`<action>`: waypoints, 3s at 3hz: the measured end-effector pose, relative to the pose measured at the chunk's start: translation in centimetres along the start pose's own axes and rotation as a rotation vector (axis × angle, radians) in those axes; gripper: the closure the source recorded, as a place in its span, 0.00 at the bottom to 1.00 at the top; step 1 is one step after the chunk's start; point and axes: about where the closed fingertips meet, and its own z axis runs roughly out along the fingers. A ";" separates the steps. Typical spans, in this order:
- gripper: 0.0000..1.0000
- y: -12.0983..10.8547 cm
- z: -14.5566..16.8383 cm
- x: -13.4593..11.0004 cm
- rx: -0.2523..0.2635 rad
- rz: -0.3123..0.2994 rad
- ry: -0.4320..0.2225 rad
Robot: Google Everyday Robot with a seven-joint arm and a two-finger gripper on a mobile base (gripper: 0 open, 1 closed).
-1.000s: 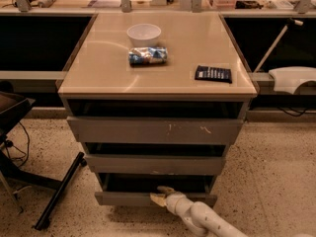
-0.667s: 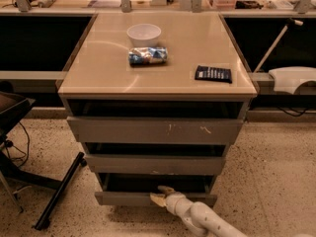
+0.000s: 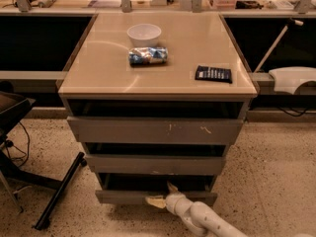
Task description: Open bottom drawer
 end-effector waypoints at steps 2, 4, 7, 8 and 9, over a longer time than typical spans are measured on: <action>0.00 0.3 -0.1 -0.4 0.000 0.000 0.000; 0.00 -2.0 -1.7 -0.6 0.125 -0.052 0.055; 0.00 -3.5 -0.8 -0.4 0.231 -0.124 0.079; 0.00 -3.5 -0.8 -0.4 0.231 -0.124 0.079; 0.00 -2.2 -0.2 -0.7 0.176 -0.176 0.068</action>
Offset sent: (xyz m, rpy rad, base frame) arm -0.0007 -0.0135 -0.0022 -0.0404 0.0128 -0.0285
